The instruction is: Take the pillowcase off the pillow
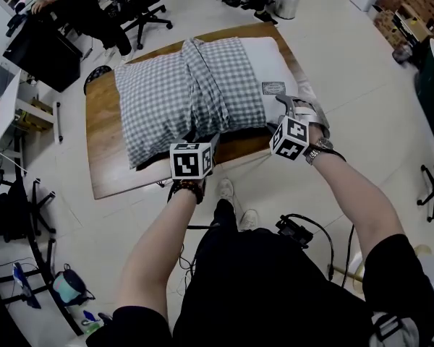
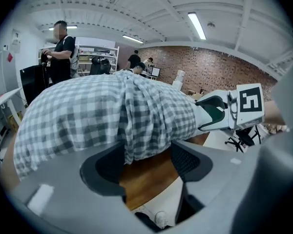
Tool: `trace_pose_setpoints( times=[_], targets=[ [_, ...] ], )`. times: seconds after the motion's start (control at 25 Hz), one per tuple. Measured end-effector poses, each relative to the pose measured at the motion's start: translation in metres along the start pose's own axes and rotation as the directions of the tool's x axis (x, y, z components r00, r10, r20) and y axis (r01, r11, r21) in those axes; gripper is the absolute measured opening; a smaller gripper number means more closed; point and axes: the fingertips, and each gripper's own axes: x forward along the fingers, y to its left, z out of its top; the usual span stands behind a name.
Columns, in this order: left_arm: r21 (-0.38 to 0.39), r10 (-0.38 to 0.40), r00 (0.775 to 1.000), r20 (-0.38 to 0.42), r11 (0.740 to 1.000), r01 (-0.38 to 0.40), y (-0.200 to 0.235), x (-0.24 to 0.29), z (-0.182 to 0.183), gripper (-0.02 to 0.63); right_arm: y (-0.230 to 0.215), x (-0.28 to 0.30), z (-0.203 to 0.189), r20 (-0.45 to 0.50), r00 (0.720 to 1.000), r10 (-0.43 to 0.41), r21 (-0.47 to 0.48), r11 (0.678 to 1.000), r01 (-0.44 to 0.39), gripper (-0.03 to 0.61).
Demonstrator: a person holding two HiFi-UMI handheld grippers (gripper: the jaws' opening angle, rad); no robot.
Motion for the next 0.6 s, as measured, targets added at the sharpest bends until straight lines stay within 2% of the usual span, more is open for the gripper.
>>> trace_pose_setpoints(
  times=[0.24,0.4,0.48,0.6],
  targets=[
    [-0.095,0.030,0.999,-0.028,0.995,-0.032,0.021,0.021,-0.005,0.302,-0.007,0.022,0.007,-0.044,0.999,-0.007,-0.044,0.999,0.005,0.359],
    [-0.137,0.031,0.999,-0.045,0.990,-0.037,0.030,0.034,-0.009,0.282,-0.005,0.030,0.003,-0.067,0.998,0.007,-0.043,0.999,-0.010,0.320],
    [-0.131,0.047,0.998,-0.050,0.990,-0.053,0.041,0.039,-0.006,0.221,-0.009,0.033,0.003,-0.069,0.998,0.004,-0.041,0.999,-0.007,0.274],
    [-0.128,0.065,0.997,-0.039,0.989,-0.070,0.057,0.042,0.003,0.081,-0.020,0.034,0.004,-0.054,0.998,-0.014,-0.056,0.998,0.011,0.194]
  ],
)
